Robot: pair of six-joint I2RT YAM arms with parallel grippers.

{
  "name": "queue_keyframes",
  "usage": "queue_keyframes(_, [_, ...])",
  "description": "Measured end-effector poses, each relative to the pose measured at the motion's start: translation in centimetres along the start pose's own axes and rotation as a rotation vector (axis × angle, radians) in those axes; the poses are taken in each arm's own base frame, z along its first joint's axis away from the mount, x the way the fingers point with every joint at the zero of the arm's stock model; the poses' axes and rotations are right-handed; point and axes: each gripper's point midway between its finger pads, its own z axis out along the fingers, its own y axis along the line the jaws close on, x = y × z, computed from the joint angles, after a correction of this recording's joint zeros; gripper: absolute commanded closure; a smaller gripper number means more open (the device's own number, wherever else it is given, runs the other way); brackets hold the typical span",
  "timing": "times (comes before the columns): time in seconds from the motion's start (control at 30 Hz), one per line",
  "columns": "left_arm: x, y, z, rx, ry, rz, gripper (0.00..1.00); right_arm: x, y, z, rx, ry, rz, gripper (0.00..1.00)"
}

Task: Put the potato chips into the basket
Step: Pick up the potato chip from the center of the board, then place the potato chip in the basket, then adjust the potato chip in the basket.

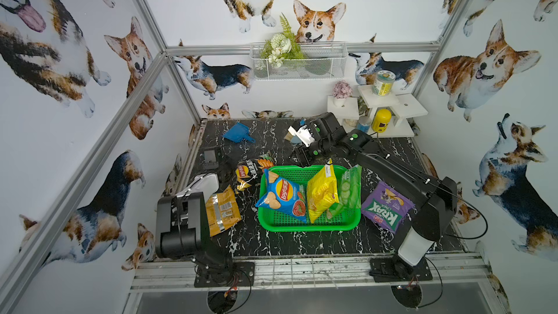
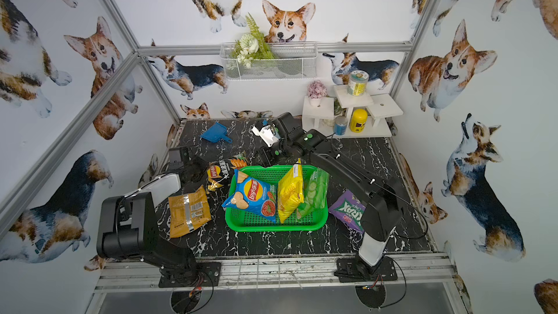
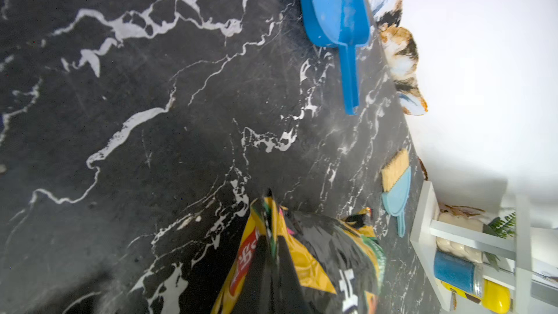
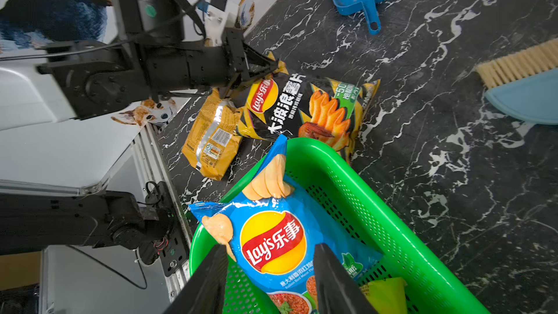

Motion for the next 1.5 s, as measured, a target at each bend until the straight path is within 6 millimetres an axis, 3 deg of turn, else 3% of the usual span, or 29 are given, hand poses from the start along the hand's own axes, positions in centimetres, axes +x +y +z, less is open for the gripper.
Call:
queue_keyframes(0.3, [-3.3,-5.8,-7.3,0.026,-0.069,0.107,1.00,-0.1,1.0,0.5,0.005,0.010,-0.005,0.53])
queue_keyframes(0.47, [-4.0,-7.1,-11.5,-0.022,-0.100,0.187,1.00,0.6,2.9,1.8,-0.016,0.043,-0.026,0.53])
queue_keyframes(0.63, [-3.3,-8.4,-15.2,-0.050,-0.097,0.264,1.00,1.3,4.4,2.9,-0.014,0.076,-0.030,0.56])
queue_keyframes(0.8, [-3.6,-8.9,-18.8,-0.088,-0.125,0.307,1.00,1.0,4.9,4.4,0.047,0.106,0.005,0.57])
queue_keyframes(0.9, [-4.2,-9.4,-21.0,-0.107,-0.154,0.342,1.00,0.8,6.1,5.6,0.072,0.130,0.016,0.56])
queue_keyframes(1.0, [-4.5,-9.5,-23.0,-0.139,-0.176,0.385,1.00,0.8,7.4,6.8,0.087,0.149,0.028,0.56])
queue_keyframes(1.13, [-4.0,-8.2,-24.7,-0.188,-0.175,0.415,1.00,2.1,8.0,8.8,0.114,0.209,0.074,0.55])
queue_keyframes(1.37, [-2.1,-5.6,-25.8,-0.228,-0.146,0.425,1.00,4.8,7.0,9.9,0.214,0.289,0.138,0.52])
queue_keyframes(1.5, [-1.5,-5.1,-26.3,-0.222,-0.147,0.421,1.00,5.8,7.1,10.6,0.233,0.315,0.157,0.52])
